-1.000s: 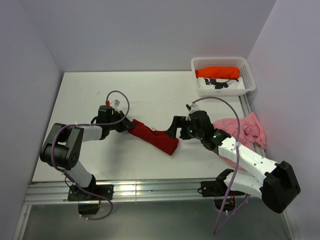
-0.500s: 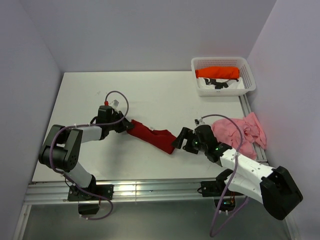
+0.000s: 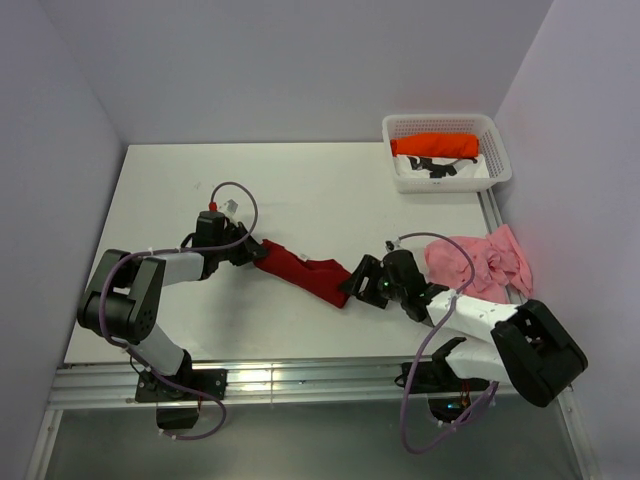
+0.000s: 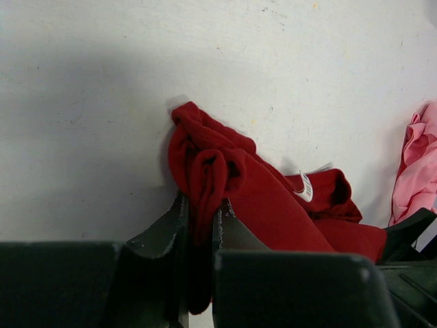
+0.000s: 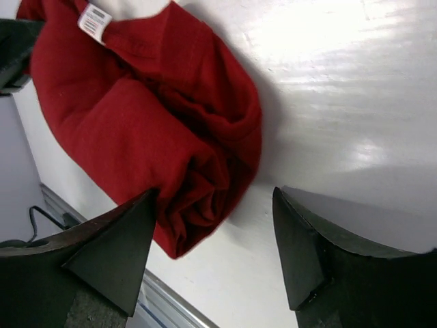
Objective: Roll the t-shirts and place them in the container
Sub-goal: Roll the tshirt
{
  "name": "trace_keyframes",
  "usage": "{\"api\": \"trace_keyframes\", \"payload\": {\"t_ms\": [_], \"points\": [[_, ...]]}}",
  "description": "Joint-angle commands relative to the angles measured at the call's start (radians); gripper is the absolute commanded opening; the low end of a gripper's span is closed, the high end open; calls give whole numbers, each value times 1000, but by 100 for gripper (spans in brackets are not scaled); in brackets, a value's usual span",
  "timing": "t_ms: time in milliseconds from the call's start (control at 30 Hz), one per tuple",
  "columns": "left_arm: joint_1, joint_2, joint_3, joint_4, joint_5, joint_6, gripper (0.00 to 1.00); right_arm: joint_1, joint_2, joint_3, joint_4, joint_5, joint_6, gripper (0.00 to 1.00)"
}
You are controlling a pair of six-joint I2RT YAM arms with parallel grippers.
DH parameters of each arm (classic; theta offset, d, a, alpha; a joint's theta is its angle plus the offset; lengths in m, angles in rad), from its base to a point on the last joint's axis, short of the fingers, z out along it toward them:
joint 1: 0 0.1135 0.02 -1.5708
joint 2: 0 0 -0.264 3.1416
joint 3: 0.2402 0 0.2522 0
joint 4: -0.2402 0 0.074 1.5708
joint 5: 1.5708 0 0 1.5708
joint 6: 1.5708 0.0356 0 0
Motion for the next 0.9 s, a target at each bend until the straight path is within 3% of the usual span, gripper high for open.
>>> {"api": "trace_keyframes", "payload": {"t_ms": [0, 467, 867], "points": [[-5, -1, 5, -59, -44, 38, 0, 11, 40, -13, 78, 36, 35, 75], [-18, -3, 12, -71, -55, 35, 0, 95, 149, 14, 72, 174, 113, 71], [-35, -4, 13, -77, -66, 30, 0, 106, 152, 16, 89, 236, 135, 50]]}}
